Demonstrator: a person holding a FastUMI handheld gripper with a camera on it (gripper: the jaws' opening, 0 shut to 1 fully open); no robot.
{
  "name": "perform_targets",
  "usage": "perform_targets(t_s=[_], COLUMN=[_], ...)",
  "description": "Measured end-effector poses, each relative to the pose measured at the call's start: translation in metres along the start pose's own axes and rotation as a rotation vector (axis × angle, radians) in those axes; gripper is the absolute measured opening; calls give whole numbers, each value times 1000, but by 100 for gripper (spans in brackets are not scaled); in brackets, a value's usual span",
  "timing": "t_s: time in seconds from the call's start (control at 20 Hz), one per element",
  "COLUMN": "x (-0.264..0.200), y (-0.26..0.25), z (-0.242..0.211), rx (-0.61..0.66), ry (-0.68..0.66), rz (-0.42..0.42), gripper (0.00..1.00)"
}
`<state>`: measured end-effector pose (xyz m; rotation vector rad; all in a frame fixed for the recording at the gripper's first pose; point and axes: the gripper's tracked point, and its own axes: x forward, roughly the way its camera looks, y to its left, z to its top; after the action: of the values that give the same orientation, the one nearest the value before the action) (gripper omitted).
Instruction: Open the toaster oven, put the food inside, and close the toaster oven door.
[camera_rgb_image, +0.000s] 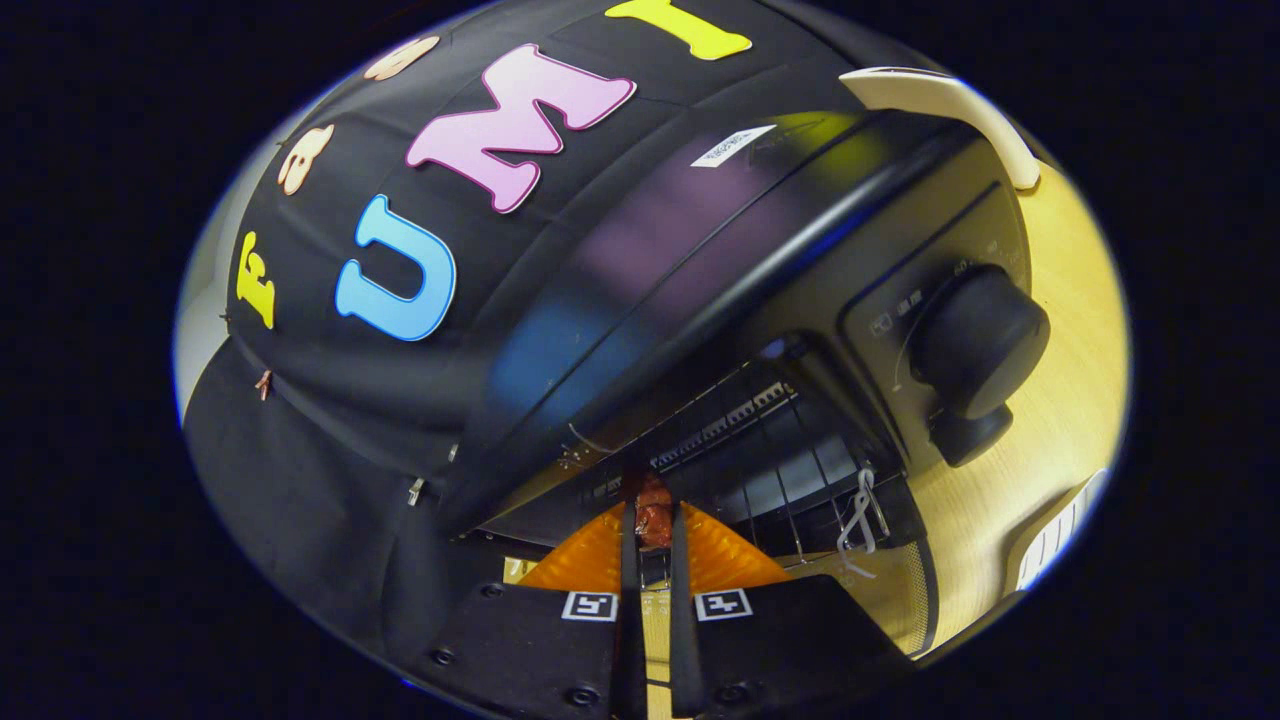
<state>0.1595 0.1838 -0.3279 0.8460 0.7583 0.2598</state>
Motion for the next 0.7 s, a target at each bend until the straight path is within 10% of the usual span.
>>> perform_targets(t_s=[0.35, 0.6, 0.7], x=[-9, -30, -43], y=[-24, -27, -29], z=[15, 21, 22], rx=[-176, -221, -250], ry=[-58, -61, -62], rz=[-158, -194, -216], gripper=[42, 97, 98])
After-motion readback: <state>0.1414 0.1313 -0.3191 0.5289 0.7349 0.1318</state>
